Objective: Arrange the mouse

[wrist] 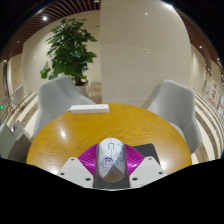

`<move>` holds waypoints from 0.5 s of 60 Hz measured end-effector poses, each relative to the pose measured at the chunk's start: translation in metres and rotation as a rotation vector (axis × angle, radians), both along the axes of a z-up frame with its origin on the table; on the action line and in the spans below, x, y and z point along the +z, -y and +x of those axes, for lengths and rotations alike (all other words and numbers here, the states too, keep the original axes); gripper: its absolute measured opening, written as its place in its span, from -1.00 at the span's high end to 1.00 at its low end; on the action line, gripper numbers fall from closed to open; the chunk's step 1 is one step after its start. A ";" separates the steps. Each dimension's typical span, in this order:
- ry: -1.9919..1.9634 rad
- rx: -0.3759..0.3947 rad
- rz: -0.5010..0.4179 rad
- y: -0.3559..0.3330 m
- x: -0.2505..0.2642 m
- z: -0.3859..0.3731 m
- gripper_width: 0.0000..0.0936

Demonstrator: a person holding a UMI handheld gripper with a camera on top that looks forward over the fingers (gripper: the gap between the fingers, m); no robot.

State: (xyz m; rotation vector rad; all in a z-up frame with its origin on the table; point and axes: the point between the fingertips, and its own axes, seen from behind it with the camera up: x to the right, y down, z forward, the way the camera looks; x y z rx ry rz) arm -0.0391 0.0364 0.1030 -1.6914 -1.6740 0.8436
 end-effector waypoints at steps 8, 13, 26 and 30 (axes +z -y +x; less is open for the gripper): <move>0.072 -0.049 0.012 -0.047 -0.061 -0.011 0.20; 0.128 -0.045 0.016 -0.057 -0.097 -0.010 0.19; 0.148 -0.035 0.006 -0.058 -0.121 0.005 -0.03; 0.154 -0.017 -0.003 -0.055 -0.121 0.006 -0.34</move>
